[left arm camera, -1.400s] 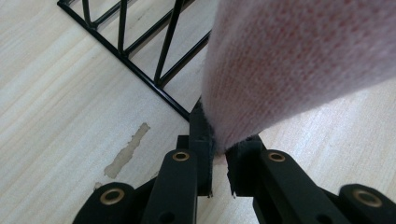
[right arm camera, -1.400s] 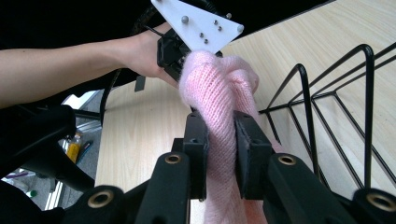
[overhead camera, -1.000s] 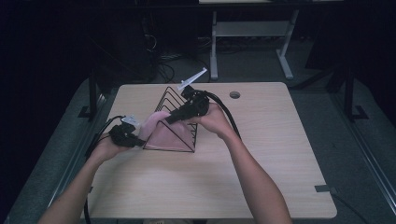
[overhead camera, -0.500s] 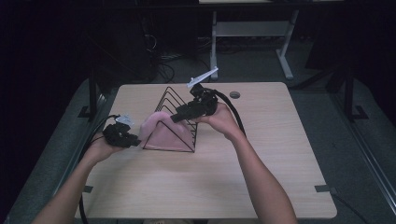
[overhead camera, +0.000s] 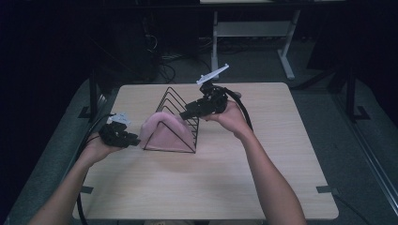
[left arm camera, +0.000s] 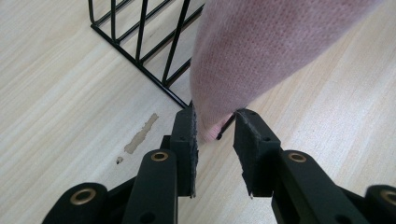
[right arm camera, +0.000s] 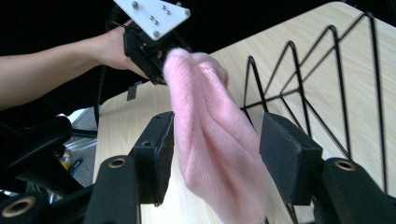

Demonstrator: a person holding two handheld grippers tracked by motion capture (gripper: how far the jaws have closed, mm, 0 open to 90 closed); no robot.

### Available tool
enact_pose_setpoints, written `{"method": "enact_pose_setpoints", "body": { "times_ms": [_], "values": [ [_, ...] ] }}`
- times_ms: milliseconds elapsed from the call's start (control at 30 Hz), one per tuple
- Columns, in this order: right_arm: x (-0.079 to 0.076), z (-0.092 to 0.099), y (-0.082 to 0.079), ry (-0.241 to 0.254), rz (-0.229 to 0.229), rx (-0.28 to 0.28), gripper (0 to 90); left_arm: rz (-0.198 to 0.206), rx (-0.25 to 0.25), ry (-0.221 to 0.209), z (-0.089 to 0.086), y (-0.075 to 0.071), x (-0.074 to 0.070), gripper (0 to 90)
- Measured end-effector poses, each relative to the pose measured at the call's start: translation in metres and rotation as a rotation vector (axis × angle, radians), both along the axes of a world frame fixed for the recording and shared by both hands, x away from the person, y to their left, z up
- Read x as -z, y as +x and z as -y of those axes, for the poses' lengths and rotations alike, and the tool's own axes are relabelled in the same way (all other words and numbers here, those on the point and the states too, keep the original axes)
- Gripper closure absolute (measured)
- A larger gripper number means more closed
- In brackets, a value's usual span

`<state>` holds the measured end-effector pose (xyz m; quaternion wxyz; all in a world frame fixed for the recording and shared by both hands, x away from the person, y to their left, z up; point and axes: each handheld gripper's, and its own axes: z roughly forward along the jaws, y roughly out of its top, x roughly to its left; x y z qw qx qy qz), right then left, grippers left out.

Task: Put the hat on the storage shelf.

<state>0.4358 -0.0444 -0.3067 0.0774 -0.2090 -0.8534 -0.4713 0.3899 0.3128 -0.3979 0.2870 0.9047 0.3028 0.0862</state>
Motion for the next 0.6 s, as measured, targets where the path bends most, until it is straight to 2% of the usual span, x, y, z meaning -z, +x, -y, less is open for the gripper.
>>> {"method": "enact_pose_setpoints", "body": {
  "times_ms": [333, 600],
  "values": [
    [-0.006, 0.026, -0.001, -0.004, 0.007, 0.043, 39.9, 0.0, 0.002, -0.015, 0.001, -0.002, -0.005, 65.6],
    [-0.007, 0.048, -0.002, 0.016, 0.012, 0.091, 38.3, 0.004, 0.002, -0.021, 0.002, -0.006, -0.006, 60.5]
  ]
}}
